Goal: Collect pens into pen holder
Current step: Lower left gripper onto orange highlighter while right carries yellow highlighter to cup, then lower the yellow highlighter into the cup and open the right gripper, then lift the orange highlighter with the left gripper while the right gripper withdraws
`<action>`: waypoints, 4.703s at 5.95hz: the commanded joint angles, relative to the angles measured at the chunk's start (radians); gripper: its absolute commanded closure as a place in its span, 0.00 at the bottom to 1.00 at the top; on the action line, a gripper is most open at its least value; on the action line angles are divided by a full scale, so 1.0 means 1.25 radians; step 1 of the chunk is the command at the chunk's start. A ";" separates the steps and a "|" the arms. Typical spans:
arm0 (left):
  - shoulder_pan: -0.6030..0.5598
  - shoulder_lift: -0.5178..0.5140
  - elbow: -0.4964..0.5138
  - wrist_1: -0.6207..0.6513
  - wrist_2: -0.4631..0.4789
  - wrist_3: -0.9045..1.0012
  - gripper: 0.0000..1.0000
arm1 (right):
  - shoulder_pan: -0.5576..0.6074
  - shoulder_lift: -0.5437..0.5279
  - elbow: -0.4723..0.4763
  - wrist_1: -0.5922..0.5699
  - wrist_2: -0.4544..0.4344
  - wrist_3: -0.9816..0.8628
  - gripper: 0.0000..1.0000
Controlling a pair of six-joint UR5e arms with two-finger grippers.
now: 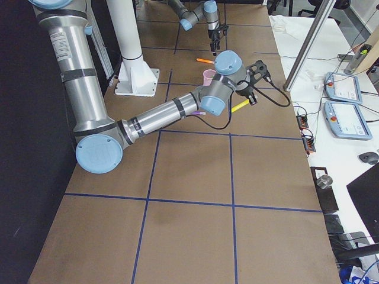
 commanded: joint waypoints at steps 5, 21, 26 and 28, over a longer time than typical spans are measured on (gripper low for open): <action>0.000 -0.013 0.032 0.056 -0.113 0.026 0.00 | -0.490 0.103 0.082 0.104 -0.640 0.261 1.00; 0.000 -0.036 0.044 0.053 -0.125 0.027 0.01 | -0.712 0.259 -0.082 0.109 -0.877 0.083 0.00; 0.017 -0.062 0.119 0.057 -0.125 0.025 0.03 | -0.477 0.227 0.111 -0.454 -0.431 0.158 0.00; 0.018 -0.064 0.124 0.058 -0.125 0.019 0.21 | -0.398 0.227 0.109 -0.480 -0.313 0.151 0.00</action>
